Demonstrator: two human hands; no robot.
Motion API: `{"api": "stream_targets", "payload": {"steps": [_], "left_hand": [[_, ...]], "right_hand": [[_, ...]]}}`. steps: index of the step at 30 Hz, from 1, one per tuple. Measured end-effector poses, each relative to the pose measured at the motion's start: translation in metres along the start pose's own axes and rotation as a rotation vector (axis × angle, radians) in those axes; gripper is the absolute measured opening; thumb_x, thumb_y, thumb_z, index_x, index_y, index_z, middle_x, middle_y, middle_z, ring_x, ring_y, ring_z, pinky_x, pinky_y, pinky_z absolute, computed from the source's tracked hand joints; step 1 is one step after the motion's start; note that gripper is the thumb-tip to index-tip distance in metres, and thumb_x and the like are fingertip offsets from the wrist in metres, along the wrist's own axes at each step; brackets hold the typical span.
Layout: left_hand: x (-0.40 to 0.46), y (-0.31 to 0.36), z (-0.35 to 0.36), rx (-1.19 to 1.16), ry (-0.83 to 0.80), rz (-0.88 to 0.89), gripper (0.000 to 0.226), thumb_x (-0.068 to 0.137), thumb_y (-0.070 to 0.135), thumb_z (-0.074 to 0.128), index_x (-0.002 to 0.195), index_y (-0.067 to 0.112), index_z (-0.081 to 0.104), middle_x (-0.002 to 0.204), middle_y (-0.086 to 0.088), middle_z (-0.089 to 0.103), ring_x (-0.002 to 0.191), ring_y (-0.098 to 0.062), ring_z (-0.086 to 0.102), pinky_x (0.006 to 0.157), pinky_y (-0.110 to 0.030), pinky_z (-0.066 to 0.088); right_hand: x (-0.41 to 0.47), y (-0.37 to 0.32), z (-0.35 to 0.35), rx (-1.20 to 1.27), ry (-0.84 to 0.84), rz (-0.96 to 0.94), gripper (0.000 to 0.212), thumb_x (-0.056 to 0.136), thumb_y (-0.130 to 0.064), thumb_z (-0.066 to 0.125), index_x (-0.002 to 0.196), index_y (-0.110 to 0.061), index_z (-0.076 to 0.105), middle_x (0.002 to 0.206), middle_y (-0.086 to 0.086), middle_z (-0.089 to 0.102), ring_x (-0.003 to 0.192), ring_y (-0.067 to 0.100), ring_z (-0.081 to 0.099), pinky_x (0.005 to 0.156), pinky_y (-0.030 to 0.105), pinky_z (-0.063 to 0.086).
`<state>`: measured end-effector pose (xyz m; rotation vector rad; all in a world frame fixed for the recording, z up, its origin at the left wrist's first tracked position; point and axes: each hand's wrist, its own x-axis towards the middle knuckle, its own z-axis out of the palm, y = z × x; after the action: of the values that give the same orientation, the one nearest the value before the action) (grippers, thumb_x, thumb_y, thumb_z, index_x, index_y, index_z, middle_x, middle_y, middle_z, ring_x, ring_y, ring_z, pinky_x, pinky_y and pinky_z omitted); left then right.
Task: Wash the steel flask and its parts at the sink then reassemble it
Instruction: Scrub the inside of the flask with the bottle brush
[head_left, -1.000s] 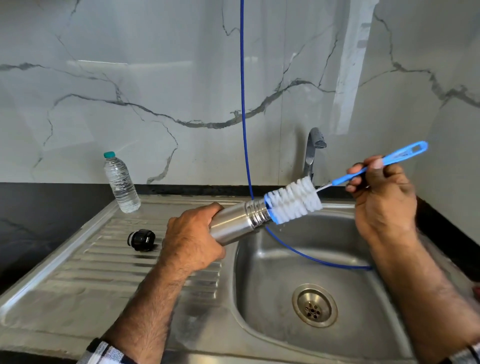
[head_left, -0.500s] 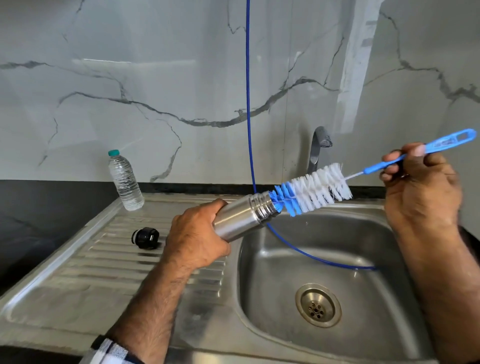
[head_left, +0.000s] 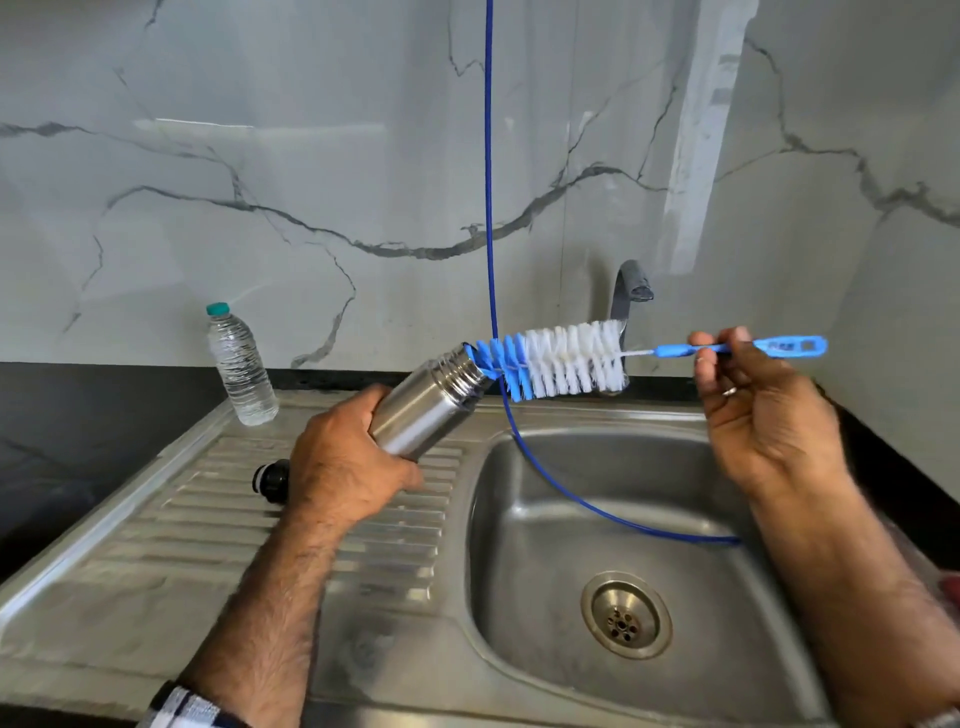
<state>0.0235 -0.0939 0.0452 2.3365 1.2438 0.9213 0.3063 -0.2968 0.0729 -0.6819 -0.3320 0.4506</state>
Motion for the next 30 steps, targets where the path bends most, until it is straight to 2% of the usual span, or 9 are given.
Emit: {"api": "stream_targets", "payload": {"steps": [3,7,10,13,15,21,25,30], "left_hand": [[-0.003,0.004,0.001,0.060,-0.014,0.019,0.079,0.050,0.028,0.100,0.119,0.035,0.064,0.094,0.011,0.071,0.079,-0.017,0.067,0.074,-0.030,0.057],[-0.008,0.013,0.007,0.044,-0.078,0.056,0.091,0.051,0.027,0.102,0.132,0.035,0.062,0.097,0.013,0.066,0.083,-0.016,0.069,0.080,-0.036,0.063],[-0.008,0.013,0.010,0.025,-0.115,0.047,0.087,0.050,0.028,0.102,0.128,0.035,0.063,0.094,0.015,0.065,0.082,-0.013,0.068,0.078,-0.037,0.063],[-0.006,0.012,0.014,-0.038,-0.137,0.027,0.072,0.045,0.029,0.100,0.107,0.038,0.064,0.088,0.017,0.068,0.076,-0.009,0.067,0.071,-0.038,0.063],[-0.005,0.011,0.017,-0.051,-0.148,0.028,0.069,0.044,0.029,0.099,0.102,0.038,0.062,0.087,0.016,0.069,0.074,-0.010,0.068,0.069,-0.039,0.064],[-0.007,0.015,0.018,0.026,-0.124,0.068,0.081,0.049,0.031,0.100,0.119,0.039,0.062,0.089,0.018,0.064,0.076,-0.008,0.066,0.071,-0.034,0.063],[-0.011,0.020,0.018,0.030,-0.096,0.105,0.081,0.049,0.033,0.099,0.120,0.038,0.061,0.088,0.018,0.064,0.074,-0.009,0.066,0.069,-0.034,0.063],[-0.009,0.014,0.016,-0.057,-0.149,0.094,0.078,0.046,0.030,0.101,0.112,0.042,0.061,0.091,0.018,0.066,0.077,-0.007,0.067,0.068,-0.034,0.063]], "right_hand": [[0.003,0.003,-0.001,-0.012,-0.005,0.002,0.009,0.104,-0.015,0.061,0.096,-0.015,0.065,0.090,0.006,0.076,0.071,0.010,0.071,0.063,0.019,0.056],[0.003,0.012,0.016,-0.175,-0.155,-0.087,0.012,0.108,-0.018,0.054,0.104,-0.018,0.066,0.097,0.003,0.079,0.084,0.017,0.074,0.071,0.026,0.059],[0.005,0.009,0.037,-0.217,-0.214,-0.122,0.012,0.108,-0.012,0.054,0.105,-0.014,0.066,0.096,0.009,0.080,0.089,0.025,0.078,0.077,0.032,0.062],[0.014,-0.002,0.050,-0.218,-0.166,-0.141,0.011,0.105,-0.008,0.059,0.099,-0.009,0.069,0.091,0.012,0.078,0.087,0.027,0.078,0.078,0.035,0.064],[0.018,-0.005,0.056,-0.204,-0.117,-0.154,0.007,0.102,-0.009,0.066,0.096,-0.007,0.071,0.089,0.015,0.077,0.084,0.029,0.078,0.077,0.038,0.064],[0.015,-0.007,0.059,-0.231,0.017,-0.177,0.013,0.095,-0.014,0.078,0.087,-0.006,0.071,0.079,0.015,0.076,0.072,0.027,0.075,0.064,0.032,0.061],[0.012,-0.014,0.064,-0.220,0.078,-0.267,0.016,0.093,-0.013,0.081,0.084,-0.004,0.070,0.072,0.013,0.073,0.064,0.027,0.073,0.060,0.033,0.060],[0.012,-0.021,0.063,-0.211,-0.009,-0.293,0.014,0.095,-0.009,0.076,0.082,-0.007,0.071,0.074,0.015,0.073,0.071,0.031,0.075,0.062,0.035,0.061]]}}
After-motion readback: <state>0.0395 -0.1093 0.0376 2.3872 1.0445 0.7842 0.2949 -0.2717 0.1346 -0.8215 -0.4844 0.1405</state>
